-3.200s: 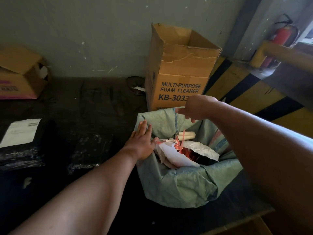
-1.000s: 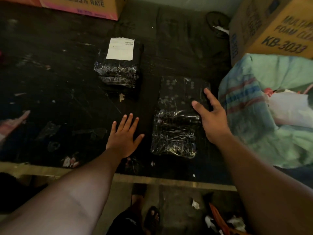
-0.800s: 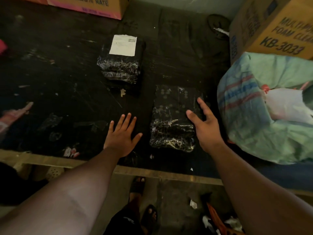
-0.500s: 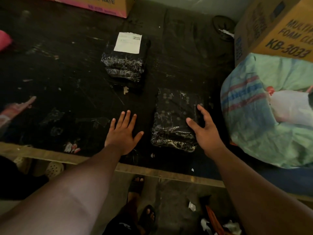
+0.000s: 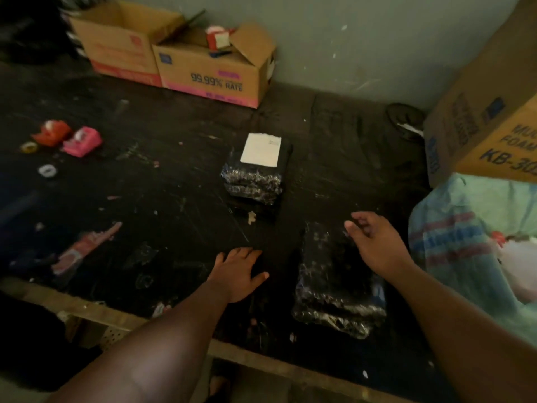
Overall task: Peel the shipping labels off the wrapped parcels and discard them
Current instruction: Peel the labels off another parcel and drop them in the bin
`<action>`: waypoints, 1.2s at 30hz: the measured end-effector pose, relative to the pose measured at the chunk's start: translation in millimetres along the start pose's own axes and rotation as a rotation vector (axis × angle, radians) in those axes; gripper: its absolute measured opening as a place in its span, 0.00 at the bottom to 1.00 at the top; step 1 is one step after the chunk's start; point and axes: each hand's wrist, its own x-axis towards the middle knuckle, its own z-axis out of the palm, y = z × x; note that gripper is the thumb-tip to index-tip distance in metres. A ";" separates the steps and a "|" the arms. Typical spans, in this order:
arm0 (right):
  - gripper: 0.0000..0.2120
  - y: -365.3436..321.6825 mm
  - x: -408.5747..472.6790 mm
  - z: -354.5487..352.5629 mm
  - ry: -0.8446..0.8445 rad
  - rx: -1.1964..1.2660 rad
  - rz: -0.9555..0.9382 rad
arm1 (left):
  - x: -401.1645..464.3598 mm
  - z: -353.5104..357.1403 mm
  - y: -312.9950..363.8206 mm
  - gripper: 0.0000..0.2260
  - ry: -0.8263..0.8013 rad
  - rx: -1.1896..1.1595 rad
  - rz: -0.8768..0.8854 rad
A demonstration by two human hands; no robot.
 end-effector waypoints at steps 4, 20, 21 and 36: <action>0.20 -60.9 50.0 10.0 -0.098 -0.030 -0.164 | 25.9 -53.4 -26.3 0.34 0.167 -0.076 -0.061; 0.22 -186.6 197.3 96.3 -0.198 -0.241 -0.239 | 170.9 -187.1 -70.3 0.45 0.346 -0.263 0.043; 0.23 -188.6 204.5 99.4 -0.192 -0.261 -0.226 | 176.8 -188.9 -71.9 0.46 0.333 -0.261 0.051; 0.27 -203.8 285.9 127.5 -0.291 -0.442 -0.104 | 208.1 -164.4 -91.4 0.57 0.215 -0.376 0.170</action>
